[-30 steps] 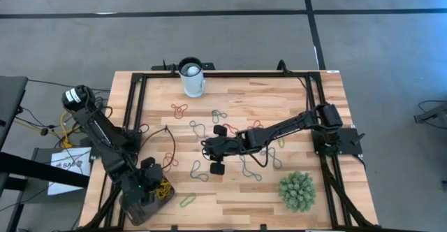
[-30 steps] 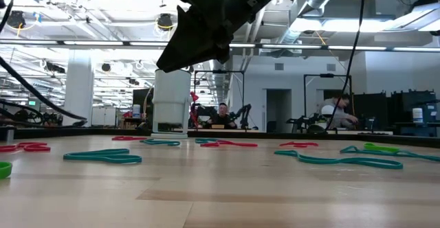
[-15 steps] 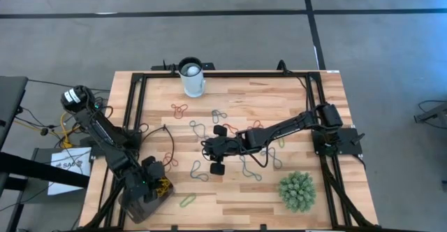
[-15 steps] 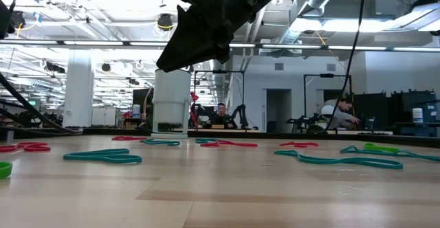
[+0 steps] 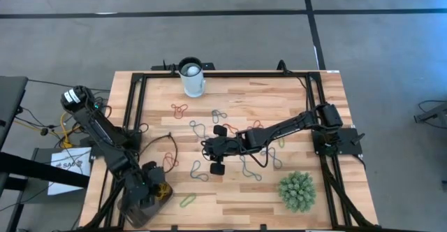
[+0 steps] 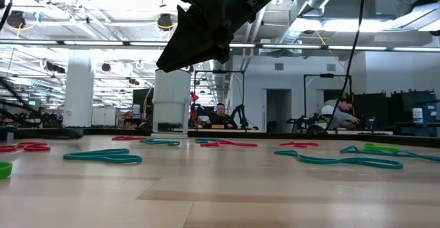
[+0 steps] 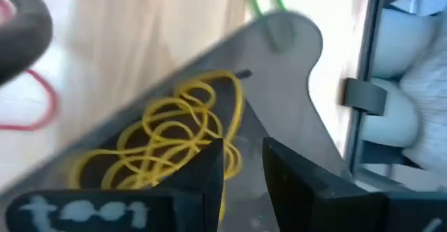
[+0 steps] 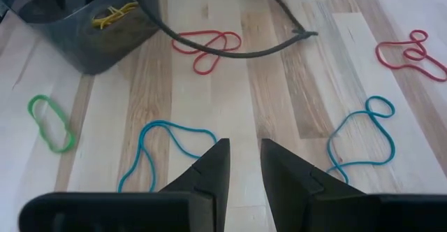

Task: Pick and place items into bin
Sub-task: Put the yellow rubber band into the black bin, then put the red rubber band into the black bin

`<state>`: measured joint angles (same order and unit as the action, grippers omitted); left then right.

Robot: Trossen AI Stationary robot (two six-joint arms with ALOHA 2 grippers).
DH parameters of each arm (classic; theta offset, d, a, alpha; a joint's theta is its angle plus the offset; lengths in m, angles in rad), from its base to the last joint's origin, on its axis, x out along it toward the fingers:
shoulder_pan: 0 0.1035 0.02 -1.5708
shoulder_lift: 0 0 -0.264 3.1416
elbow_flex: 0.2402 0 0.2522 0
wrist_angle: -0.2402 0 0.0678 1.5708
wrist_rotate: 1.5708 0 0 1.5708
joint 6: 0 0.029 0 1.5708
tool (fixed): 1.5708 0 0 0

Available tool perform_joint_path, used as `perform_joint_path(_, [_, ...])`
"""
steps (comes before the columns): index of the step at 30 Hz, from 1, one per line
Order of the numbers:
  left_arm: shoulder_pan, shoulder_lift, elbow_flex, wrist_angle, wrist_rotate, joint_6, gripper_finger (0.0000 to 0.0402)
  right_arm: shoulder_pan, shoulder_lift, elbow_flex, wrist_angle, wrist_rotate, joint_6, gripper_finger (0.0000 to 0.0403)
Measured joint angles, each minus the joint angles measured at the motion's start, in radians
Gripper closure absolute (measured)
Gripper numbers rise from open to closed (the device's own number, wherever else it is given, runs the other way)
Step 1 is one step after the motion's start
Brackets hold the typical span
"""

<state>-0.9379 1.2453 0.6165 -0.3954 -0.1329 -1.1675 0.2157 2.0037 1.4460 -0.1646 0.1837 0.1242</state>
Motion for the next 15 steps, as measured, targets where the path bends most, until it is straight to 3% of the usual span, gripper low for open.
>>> perform_joint_path(7, [0.003, 0.000, 0.138, -0.290, -0.109, 0.060, 0.0312, 0.000, 0.000, 0.000, -0.001, -0.001, -0.001, 0.0327])
perform_joint_path(11, [0.003, 0.000, 0.225, -0.435, -0.276, 0.128, 0.0313, 0.002, 0.000, 0.000, -0.037, -0.002, -0.047, 0.0327])
perform_joint_path(15, [0.036, 0.000, 0.283, -0.493, -0.466, 0.096, 0.0313, 0.004, 0.000, 0.000, -0.096, -0.002, -0.045, 0.0327])
